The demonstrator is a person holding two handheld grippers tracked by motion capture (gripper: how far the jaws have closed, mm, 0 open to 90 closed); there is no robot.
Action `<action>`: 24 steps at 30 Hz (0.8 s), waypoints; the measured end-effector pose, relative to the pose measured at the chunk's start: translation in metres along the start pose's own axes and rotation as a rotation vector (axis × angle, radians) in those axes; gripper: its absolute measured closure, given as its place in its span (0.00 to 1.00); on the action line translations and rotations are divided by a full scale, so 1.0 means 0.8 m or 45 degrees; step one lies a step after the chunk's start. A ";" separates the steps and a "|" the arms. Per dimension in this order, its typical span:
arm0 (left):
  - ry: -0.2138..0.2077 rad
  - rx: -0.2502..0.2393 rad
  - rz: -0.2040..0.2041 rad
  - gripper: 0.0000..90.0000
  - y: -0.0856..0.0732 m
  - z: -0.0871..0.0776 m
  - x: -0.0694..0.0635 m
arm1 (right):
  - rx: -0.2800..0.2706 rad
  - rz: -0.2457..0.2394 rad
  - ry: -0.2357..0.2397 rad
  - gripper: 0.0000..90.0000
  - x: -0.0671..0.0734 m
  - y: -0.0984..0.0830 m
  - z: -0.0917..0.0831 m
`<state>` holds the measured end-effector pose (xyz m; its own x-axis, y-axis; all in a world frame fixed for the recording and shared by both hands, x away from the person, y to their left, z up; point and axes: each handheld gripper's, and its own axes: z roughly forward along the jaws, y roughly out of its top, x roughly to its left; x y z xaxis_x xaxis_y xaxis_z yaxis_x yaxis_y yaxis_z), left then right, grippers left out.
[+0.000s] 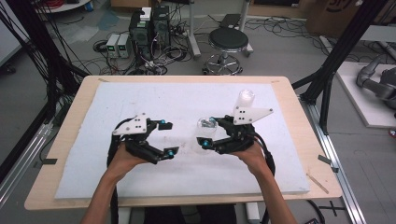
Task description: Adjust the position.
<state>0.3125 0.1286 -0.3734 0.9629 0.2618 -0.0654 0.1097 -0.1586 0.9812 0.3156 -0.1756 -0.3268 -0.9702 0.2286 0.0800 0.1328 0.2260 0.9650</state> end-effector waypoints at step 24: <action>-0.187 -0.019 0.029 0.15 0.010 0.067 -0.005 | 0.038 -0.035 0.094 0.42 0.000 0.006 0.018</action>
<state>0.3226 0.0748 -0.3754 0.9910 0.1157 -0.0676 0.0845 -0.1483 0.9853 0.3193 -0.1612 -0.3254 -0.9858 0.1516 0.0727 0.1106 0.2594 0.9594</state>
